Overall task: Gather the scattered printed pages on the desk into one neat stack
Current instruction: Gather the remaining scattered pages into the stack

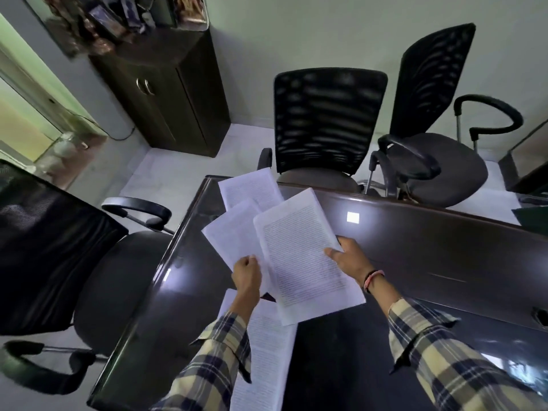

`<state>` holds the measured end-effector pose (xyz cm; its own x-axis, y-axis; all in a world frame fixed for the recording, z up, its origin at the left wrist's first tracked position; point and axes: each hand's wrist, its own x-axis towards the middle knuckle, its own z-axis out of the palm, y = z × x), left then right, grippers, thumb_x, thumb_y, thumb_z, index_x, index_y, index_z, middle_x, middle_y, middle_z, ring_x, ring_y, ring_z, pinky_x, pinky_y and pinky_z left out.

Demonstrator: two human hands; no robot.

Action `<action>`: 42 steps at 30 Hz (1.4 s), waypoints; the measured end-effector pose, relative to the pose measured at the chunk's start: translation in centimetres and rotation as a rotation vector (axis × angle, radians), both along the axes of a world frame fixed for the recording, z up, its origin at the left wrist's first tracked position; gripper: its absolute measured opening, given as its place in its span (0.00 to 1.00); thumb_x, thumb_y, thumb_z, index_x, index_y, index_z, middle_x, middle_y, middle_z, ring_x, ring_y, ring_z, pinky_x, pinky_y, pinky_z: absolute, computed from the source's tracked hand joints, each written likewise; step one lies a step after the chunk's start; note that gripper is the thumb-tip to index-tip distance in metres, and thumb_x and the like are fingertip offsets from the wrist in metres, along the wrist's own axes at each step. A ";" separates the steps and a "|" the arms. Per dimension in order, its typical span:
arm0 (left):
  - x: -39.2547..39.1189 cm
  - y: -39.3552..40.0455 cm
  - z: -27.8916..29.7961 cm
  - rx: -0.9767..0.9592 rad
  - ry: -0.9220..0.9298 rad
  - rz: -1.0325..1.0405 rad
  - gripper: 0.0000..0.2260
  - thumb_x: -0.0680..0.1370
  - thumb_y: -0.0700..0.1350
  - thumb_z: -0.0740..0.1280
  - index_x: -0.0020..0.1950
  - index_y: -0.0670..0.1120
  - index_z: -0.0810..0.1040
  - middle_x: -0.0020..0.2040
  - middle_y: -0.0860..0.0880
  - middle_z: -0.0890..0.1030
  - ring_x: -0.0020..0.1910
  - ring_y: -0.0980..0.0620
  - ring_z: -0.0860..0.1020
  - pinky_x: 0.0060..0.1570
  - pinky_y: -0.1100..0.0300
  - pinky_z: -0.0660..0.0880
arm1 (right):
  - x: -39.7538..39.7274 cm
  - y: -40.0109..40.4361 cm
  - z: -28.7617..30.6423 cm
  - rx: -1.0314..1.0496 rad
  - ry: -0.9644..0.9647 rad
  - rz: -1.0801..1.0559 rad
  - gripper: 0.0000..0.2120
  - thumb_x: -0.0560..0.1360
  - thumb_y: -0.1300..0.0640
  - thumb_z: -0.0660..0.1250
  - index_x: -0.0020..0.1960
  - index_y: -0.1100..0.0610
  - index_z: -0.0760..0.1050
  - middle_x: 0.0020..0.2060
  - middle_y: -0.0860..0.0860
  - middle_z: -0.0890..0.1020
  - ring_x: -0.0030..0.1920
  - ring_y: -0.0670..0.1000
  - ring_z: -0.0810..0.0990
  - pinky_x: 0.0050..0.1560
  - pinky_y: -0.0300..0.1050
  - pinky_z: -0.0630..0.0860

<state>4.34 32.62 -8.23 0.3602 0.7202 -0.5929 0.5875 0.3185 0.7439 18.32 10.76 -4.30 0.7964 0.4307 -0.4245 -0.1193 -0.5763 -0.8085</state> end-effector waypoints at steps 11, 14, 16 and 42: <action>2.2 9.5 -3.5 0.048 0.245 0.121 0.13 0.78 0.36 0.63 0.61 0.33 0.74 0.61 0.36 0.77 0.55 0.36 0.80 0.53 0.44 0.81 | 5.3 12.5 -4.5 -0.195 0.050 0.135 0.11 0.80 0.54 0.68 0.55 0.62 0.80 0.51 0.57 0.84 0.50 0.57 0.83 0.53 0.56 0.83; 3.1 10.3 -4.0 0.090 0.244 0.104 0.13 0.79 0.38 0.67 0.61 0.35 0.75 0.59 0.38 0.78 0.54 0.39 0.81 0.54 0.42 0.82 | 5.8 14.6 -5.6 -0.274 0.027 0.152 0.11 0.81 0.57 0.68 0.54 0.66 0.80 0.51 0.60 0.84 0.49 0.59 0.83 0.50 0.52 0.81; 3.7 10.5 -4.0 0.107 0.251 0.092 0.13 0.79 0.39 0.68 0.62 0.36 0.75 0.59 0.39 0.78 0.55 0.40 0.80 0.56 0.42 0.82 | 6.0 15.5 -6.2 -0.320 -0.011 0.171 0.11 0.80 0.58 0.68 0.56 0.66 0.80 0.53 0.61 0.83 0.52 0.61 0.82 0.51 0.52 0.79; 7.9 12.4 -5.0 0.120 -0.009 0.067 0.09 0.78 0.47 0.74 0.54 0.44 0.80 0.49 0.48 0.84 0.44 0.52 0.82 0.45 0.58 0.80 | 8.4 18.0 -7.7 -0.145 -0.080 -0.090 0.06 0.78 0.61 0.71 0.52 0.61 0.76 0.45 0.52 0.80 0.42 0.50 0.78 0.39 0.38 0.73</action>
<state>12.23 45.04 -13.28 0.3140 0.8085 -0.4978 0.5609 0.2650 0.7843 26.73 28.76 -12.05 0.8627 0.2951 -0.4106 -0.1139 -0.6778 -0.7264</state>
